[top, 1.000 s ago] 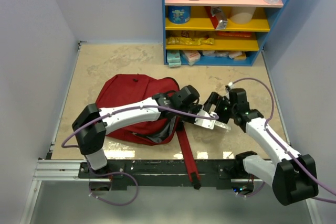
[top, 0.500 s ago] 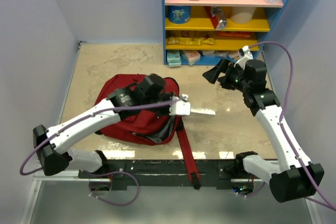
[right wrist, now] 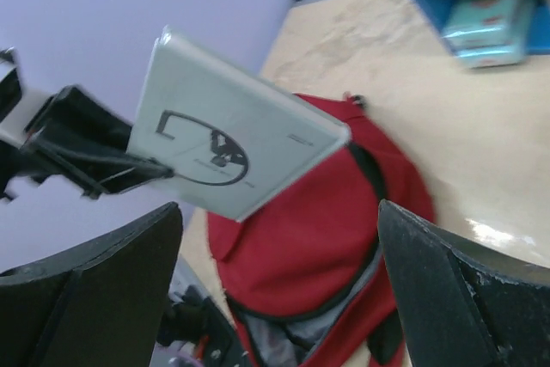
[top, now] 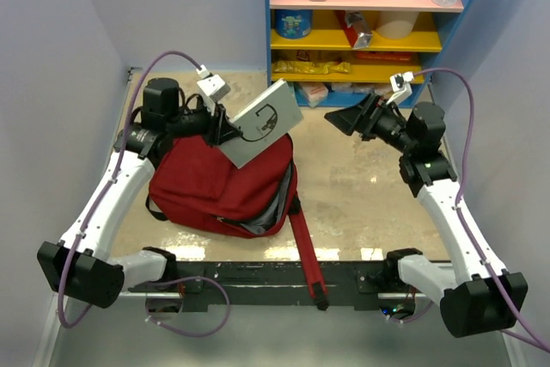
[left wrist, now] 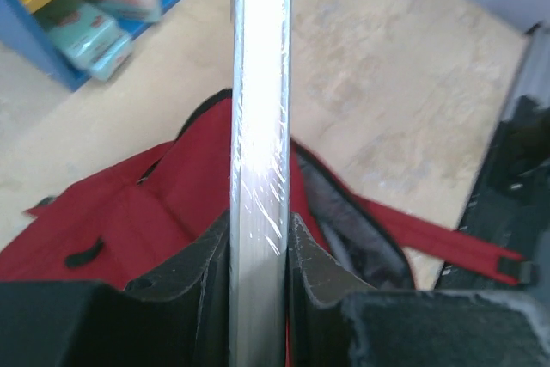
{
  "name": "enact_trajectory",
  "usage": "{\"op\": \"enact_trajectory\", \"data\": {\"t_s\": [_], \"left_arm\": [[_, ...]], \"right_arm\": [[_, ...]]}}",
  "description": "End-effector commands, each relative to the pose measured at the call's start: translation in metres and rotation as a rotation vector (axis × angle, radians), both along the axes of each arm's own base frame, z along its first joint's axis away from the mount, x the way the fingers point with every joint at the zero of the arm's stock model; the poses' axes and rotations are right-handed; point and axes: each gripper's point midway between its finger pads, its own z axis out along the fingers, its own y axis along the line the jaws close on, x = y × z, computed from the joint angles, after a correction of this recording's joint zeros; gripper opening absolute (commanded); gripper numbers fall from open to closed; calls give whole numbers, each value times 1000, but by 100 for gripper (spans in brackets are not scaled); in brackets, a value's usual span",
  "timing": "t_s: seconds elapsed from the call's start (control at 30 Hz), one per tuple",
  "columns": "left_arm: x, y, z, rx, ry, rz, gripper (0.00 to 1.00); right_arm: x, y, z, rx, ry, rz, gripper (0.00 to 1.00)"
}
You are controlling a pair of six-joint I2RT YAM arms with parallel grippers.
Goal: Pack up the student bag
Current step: Pick up the book from the center of the board.
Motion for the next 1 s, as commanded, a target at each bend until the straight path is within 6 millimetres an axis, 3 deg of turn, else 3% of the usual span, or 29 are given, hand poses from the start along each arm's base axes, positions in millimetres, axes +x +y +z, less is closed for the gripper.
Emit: {"op": "enact_trajectory", "data": {"t_s": [0.0, 0.13, 0.23, 0.5, 0.67, 0.77, 0.87, 0.97], "left_arm": [[-36, -40, 89, -333, -40, -269, 0], [-36, -51, 121, -470, -77, -334, 0], [-33, -54, 133, -544, -57, -335, 0], [-29, -59, 142, -609, 3, -348, 0], [-27, -63, 125, -614, 56, -346, 0], [-29, -73, 119, -614, 68, -360, 0], [-30, -81, 112, -606, 75, -362, 0], [-21, -80, 105, -550, 43, -329, 0]], "right_arm": [[-29, 33, 37, 141, -165, 237, 99], [-32, 56, 36, 144, -179, 310, 99], [-30, 68, 36, 170, -168, 337, 99], [-33, 78, 45, 263, -215, 372, 99], [-35, 86, 64, 370, -270, 410, 95], [-39, 93, 76, 442, -298, 438, 85], [-42, 96, 83, 477, -306, 453, 70], [-45, 96, 79, 464, -283, 450, 34]]}}
